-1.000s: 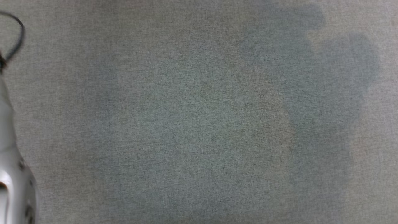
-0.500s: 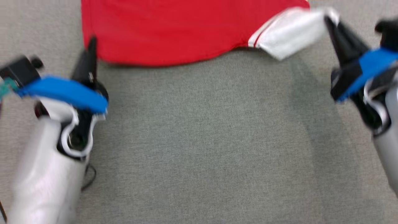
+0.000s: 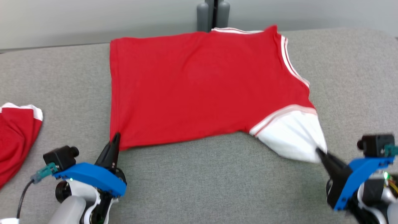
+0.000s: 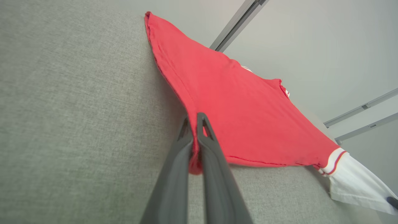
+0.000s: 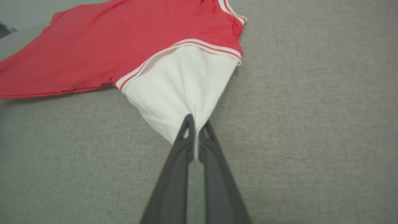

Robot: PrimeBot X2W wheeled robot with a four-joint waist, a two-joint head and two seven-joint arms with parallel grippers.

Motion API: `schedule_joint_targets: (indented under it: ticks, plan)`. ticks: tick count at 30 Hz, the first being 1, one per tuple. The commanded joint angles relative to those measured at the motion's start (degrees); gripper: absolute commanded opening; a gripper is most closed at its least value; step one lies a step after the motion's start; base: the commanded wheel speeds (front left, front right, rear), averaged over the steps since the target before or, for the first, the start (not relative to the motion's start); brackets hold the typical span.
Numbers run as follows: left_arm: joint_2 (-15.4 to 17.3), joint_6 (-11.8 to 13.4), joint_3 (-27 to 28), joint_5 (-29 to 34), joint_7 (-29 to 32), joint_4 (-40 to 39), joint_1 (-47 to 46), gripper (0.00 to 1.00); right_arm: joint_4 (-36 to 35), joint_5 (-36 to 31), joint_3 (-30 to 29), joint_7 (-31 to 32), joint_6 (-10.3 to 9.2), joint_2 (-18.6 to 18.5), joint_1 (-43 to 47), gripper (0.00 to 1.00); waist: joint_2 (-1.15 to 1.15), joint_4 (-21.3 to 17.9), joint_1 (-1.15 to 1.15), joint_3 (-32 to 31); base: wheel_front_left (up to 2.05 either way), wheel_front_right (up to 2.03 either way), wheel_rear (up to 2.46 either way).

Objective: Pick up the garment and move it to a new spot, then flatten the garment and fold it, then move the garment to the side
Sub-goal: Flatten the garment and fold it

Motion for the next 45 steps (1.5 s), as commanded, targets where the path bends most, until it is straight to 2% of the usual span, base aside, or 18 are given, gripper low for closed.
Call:
schedule_joint_targets:
  ticks: [1,6,13,17,21,27,35,40,45]
  plan:
    - [0.7,0.5,-0.4,0.7,-0.1,-0.2,1.1,0.00,-1.4,-0.8,-0.8,1.5,0.01,1.0,2.2,0.00,0.00,0.7,0.02,-1.3,0.00,0.00,0.00]
    - [2.8,2.5,-2.0,2.8,1.1,-0.7,4.1,0.00,-9.1,-1.3,-2.4,11.3,0.02,5.0,10.7,0.00,0.00,1.5,0.02,-2.8,0.00,0.00,0.00]
    - [7.5,5.6,-3.5,4.1,6.6,-5.0,7.5,0.00,-16.6,-1.2,-3.2,22.1,0.02,6.5,17.9,0.00,0.00,1.3,0.02,-3.5,0.00,0.00,0.00]
    - [10.4,7.4,-4.7,4.5,10.9,-9.3,9.7,0.00,-20.0,-0.7,-3.9,25.3,0.02,6.7,20.0,0.00,0.00,1.2,0.02,-3.3,0.00,0.00,0.00]
    - [12.0,8.4,-4.7,3.1,15.0,-13.8,10.0,0.00,-22.2,-1.7,-4.4,23.7,0.02,6.8,18.0,0.00,0.00,1.3,0.02,-2.9,0.00,0.00,0.00]
    - [12.9,9.4,-5.7,3.8,19.6,-17.3,5.5,0.00,-21.5,-3.3,-2.8,19.7,0.02,3.6,11.2,0.00,0.00,1.6,0.02,-1.6,0.00,0.00,0.00]
    - [9.3,10.9,-3.8,1.4,19.7,-16.4,0.8,0.00,-15.4,-1.2,0.1,14.6,0.02,-1.0,-1.8,0.00,0.00,1.6,0.02,1.7,0.00,0.00,0.00]
    - [6.1,10.5,-2.2,-0.5,17.4,-14.5,-1.5,0.00,-11.6,-0.7,0.5,11.3,0.01,-4.0,-7.5,0.00,0.00,3.1,0.02,3.7,0.00,0.00,0.00]
    - [3.9,11.7,-0.4,-1.3,14.8,-11.7,-3.4,0.00,-8.0,0.1,1.9,8.1,0.02,-6.6,-12.6,0.00,0.00,3.9,0.02,5.1,0.00,0.00,0.00]
